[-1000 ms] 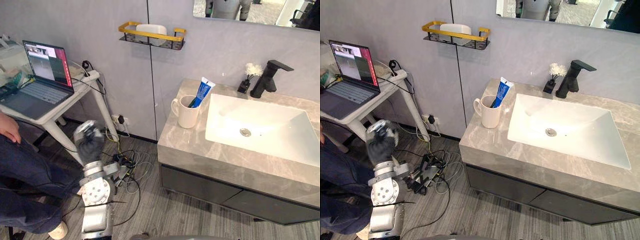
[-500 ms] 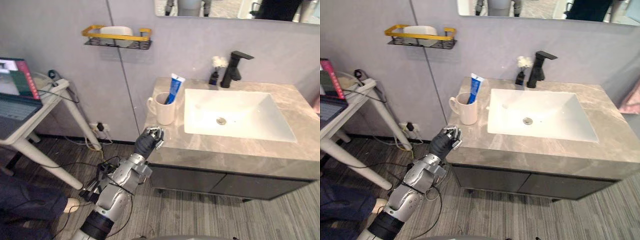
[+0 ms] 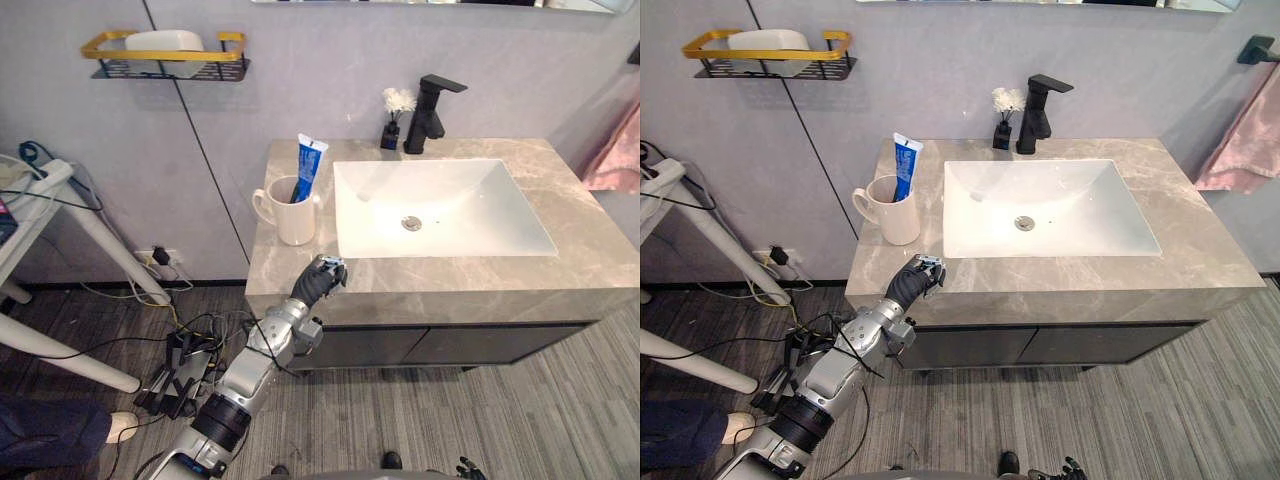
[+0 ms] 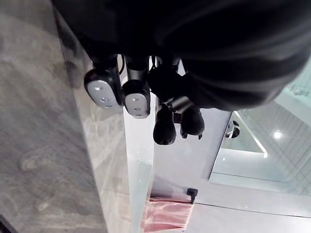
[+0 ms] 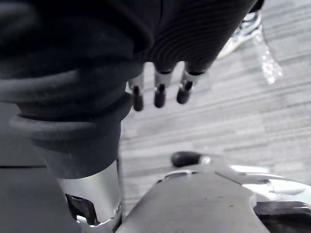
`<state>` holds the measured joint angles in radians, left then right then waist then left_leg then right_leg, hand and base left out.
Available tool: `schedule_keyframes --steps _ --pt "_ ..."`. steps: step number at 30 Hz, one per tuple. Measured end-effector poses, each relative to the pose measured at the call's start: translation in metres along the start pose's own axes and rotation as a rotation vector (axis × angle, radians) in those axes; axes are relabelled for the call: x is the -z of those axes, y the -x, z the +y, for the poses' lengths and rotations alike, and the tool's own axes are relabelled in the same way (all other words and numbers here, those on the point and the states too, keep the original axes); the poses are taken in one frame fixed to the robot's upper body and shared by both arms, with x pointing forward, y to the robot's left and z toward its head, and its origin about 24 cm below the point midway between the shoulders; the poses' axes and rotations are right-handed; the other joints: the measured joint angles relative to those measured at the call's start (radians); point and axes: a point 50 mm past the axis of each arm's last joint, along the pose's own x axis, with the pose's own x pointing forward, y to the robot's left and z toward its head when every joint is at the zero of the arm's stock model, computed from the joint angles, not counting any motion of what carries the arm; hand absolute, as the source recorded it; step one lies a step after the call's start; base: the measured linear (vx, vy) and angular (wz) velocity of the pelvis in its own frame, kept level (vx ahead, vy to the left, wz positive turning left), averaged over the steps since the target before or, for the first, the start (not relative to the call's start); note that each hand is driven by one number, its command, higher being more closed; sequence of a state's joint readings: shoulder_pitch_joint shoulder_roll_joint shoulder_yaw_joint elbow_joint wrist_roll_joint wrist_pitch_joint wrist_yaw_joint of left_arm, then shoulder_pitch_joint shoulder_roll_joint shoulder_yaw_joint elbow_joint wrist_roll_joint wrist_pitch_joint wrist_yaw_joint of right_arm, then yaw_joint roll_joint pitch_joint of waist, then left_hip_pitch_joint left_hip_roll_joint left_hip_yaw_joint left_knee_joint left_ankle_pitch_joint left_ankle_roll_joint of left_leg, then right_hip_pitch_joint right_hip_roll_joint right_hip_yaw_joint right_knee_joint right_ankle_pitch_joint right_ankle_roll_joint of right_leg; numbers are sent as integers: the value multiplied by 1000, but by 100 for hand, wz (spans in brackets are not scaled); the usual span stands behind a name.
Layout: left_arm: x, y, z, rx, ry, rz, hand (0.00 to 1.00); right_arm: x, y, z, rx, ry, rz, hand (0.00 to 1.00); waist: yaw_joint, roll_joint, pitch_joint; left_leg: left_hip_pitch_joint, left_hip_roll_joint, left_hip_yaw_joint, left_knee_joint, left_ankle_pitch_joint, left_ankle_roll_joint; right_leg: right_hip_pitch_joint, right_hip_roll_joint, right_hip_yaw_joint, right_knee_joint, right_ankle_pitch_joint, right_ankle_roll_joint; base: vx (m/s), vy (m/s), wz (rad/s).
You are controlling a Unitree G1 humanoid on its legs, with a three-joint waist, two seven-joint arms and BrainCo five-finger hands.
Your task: Organize washtable
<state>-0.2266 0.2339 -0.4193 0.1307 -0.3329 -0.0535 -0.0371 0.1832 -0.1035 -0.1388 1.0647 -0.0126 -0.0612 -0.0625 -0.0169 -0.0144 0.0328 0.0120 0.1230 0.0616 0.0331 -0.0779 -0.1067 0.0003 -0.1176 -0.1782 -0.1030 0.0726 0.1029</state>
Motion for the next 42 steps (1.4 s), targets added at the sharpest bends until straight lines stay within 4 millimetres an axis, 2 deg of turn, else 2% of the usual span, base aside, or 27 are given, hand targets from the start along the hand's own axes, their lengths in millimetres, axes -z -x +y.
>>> schedule_keyframes --steps 3,6,18,24,33,37,42 --pt "-1 -7 2 -28 -62 0 100 -1 0 0 0 1 -5 0 1 0 4 2 0 18 1 -2 1 -7 0 15 0 7 4 -3 5 -17" --pt "-8 -14 17 -121 -130 -21 100 -7 0 1 -6 8 -33 0 -15 0 23 5 -1 25 4 -3 2 -7 -1 22 -1 14 2 -37 2 -9" --pt "-25 -11 48 -329 -205 -91 100 -12 0 2 -10 41 -61 0 -24 5 30 6 1 47 8 -5 1 -24 3 52 -2 26 -1 -25 -4 -7" --pt "-29 -7 61 -403 -206 -103 100 -13 0 2 -10 42 -67 0 -23 6 30 16 0 60 8 -10 2 -23 3 67 -2 27 0 -10 -1 -7" --pt "-30 -6 64 -417 -199 -106 100 -14 0 0 -7 44 -79 0 -24 17 37 18 0 69 9 -14 3 -26 4 76 -2 28 1 -5 -1 -2" --pt "-32 -2 75 -462 -141 -119 100 -15 0 0 -6 48 -87 0 -24 18 38 18 0 90 10 -19 4 -39 5 99 -2 32 3 -18 -2 -14" --pt "-32 -1 78 -480 -127 -123 100 -16 1 -1 -4 51 -98 0 -25 23 41 18 0 103 19 -29 5 -46 5 114 -2 34 4 -17 0 -10"
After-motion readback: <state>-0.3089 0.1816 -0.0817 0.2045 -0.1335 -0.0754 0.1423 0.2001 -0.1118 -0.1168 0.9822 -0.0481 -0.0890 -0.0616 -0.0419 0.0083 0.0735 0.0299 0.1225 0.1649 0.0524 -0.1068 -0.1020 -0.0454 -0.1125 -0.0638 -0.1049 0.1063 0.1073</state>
